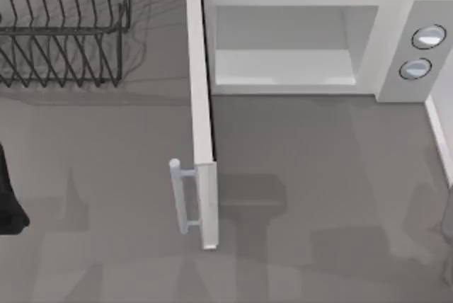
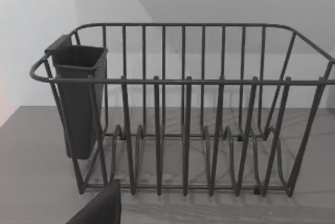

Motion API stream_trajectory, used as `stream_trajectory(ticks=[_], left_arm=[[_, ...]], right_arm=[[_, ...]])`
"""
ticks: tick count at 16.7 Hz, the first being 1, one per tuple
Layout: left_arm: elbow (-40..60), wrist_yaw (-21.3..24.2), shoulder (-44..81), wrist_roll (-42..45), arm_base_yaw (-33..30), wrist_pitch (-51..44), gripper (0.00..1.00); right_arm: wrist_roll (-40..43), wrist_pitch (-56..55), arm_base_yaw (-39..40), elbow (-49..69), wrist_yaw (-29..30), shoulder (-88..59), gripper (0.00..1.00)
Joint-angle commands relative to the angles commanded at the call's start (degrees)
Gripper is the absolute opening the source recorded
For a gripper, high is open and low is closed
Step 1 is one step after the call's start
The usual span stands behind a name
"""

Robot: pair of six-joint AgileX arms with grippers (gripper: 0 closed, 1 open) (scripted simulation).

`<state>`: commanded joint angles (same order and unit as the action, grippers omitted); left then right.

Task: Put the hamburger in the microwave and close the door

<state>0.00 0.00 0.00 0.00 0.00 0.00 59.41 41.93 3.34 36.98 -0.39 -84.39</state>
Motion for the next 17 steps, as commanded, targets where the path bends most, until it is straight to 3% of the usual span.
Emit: stream_trajectory(ticks=[9,17], left_arm=[[0.0,0.0,0.0,0.0,0.0,0.0,1.0],[0.0,0.0,0.0,0.0,0.0,0.0,1.0]], right_arm=[[0.3,23.3,-0.2,14.0,0.0,8.5,0.0],[-1.1,22.6,0.4,15.3,0.6,7.8,0.0]])
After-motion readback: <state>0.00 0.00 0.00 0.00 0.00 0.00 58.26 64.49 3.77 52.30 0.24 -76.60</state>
